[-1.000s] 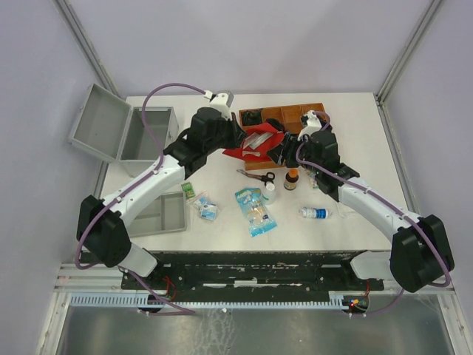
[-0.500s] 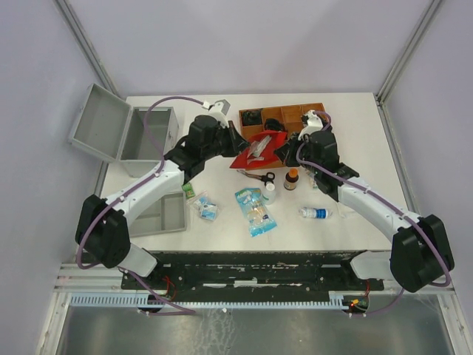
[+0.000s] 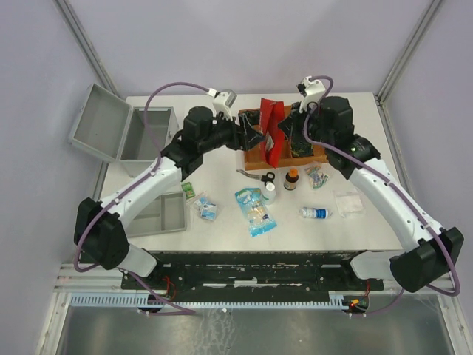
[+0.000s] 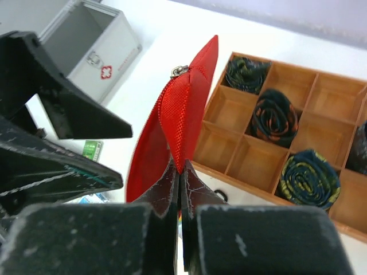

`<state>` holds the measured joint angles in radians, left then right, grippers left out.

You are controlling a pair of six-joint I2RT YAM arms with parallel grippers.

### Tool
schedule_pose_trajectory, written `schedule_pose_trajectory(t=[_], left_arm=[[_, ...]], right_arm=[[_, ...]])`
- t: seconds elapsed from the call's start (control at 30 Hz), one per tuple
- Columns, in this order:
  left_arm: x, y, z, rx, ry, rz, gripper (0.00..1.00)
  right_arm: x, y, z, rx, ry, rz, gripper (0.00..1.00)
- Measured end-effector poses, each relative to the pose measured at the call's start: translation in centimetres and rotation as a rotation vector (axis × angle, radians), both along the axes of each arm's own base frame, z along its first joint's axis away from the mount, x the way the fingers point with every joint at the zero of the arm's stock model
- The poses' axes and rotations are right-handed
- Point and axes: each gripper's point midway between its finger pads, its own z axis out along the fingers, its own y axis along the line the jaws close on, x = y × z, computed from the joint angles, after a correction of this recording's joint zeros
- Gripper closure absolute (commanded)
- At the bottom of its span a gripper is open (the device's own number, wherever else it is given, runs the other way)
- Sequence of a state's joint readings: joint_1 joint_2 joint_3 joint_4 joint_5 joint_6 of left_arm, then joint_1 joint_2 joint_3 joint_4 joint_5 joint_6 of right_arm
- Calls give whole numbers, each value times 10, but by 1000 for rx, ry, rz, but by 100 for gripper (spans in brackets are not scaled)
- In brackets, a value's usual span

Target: Organize the medicine kit

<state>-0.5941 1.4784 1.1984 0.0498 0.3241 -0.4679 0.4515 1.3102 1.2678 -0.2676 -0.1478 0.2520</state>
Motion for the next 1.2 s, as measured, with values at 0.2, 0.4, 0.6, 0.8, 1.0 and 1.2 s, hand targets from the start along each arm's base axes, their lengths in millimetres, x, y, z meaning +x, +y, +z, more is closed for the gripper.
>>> schedule_pose_trajectory(t=[0.2, 0.4, 0.6, 0.8, 1.0, 1.2], left_arm=[[-4, 0, 48, 2, -145, -50, 7], [-22, -3, 63, 43, -245, -109, 5], [-43, -5, 60, 165, -417, -276, 10], [-68, 1, 69, 239, -586, -429, 20], [-87, -1, 64, 238, -617, -546, 28], [-101, -6, 58, 204, -605, -640, 35]], right_arm=[[-10, 3, 36, -70, -45, 87, 99], [-27, 9, 4, -164, 46, 194, 99], [-57, 21, -15, -245, 72, 388, 99], [-88, 27, -16, -259, 55, 577, 99], [-114, 32, -10, -240, 26, 718, 99], [-134, 34, -14, -230, 43, 813, 99]])
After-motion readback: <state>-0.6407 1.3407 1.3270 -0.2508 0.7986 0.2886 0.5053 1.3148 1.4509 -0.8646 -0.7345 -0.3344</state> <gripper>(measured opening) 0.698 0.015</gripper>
